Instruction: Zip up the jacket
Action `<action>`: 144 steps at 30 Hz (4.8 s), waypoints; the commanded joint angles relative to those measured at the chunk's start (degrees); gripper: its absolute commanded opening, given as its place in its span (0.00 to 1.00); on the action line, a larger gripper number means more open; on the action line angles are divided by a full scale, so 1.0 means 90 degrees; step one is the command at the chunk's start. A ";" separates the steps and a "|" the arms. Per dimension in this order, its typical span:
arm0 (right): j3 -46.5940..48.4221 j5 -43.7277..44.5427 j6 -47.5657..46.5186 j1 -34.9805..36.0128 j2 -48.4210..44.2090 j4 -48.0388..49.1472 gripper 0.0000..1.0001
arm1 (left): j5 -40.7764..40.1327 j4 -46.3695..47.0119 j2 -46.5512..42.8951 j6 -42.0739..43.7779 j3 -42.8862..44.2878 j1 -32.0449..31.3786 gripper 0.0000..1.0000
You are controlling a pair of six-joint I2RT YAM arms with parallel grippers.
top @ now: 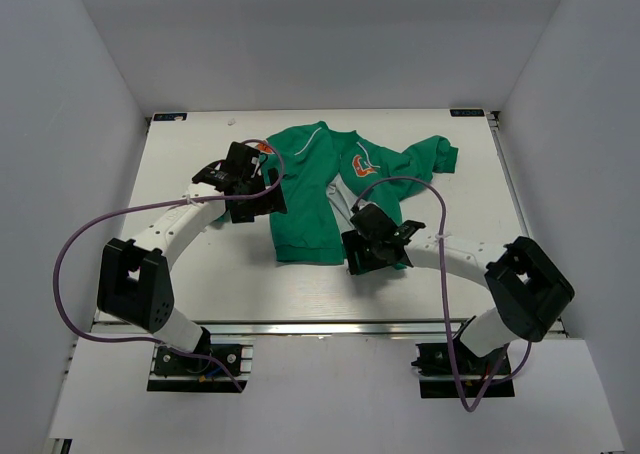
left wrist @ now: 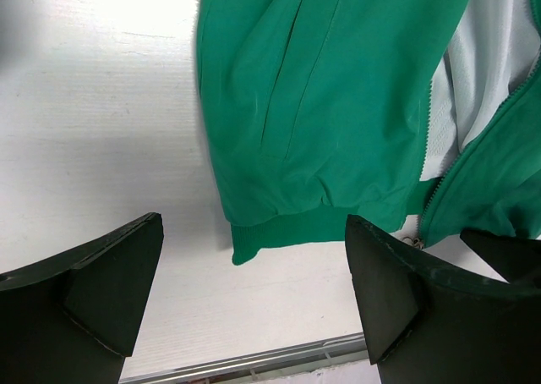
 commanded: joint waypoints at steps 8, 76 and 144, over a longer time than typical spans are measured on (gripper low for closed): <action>-0.0061 0.0329 0.0407 -0.0013 0.0137 0.0490 0.60 | -0.0039 -0.0050 -0.0121 0.0017 0.0144 0.0030 0.98; -0.0705 -0.0541 0.0143 -0.0325 -0.0750 0.1222 0.00 | 0.1182 0.0555 -0.0052 0.0076 -0.0413 -0.0926 0.98; -0.2405 -0.0746 0.0690 -0.1595 -0.2920 0.1447 0.00 | -0.1006 -0.0374 0.3114 -0.1732 0.1775 -0.2997 0.20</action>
